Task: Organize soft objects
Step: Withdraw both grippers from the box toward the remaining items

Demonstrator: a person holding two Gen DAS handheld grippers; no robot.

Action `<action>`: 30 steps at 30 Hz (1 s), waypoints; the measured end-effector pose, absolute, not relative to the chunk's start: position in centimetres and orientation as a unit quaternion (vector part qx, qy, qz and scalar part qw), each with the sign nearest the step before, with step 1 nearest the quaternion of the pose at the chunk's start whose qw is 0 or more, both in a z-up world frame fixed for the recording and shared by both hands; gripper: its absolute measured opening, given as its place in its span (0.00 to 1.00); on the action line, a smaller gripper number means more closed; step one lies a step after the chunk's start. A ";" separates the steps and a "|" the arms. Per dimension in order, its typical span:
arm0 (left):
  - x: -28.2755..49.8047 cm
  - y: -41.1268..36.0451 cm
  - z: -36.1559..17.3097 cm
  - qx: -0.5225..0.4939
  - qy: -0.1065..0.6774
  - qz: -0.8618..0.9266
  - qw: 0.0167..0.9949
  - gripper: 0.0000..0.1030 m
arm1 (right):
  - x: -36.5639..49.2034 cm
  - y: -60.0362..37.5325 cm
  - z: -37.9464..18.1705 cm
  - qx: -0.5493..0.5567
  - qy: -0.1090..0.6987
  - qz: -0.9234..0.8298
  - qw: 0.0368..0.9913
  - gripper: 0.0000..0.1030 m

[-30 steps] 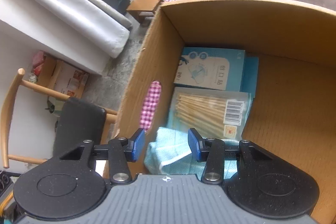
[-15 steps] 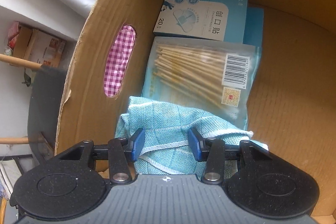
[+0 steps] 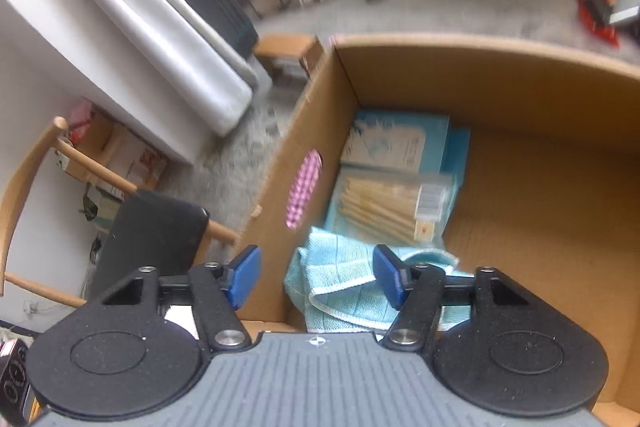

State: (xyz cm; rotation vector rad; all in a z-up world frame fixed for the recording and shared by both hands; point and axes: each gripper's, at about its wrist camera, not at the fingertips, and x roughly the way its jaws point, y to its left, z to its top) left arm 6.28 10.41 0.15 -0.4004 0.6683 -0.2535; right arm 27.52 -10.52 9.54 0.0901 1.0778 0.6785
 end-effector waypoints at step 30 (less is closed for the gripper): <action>4.2 3.6 0.9 -0.100 0.327 -0.188 0.921 1.00 | 8.7 -27.1 9.8 0.104 0.282 0.160 0.940 1.00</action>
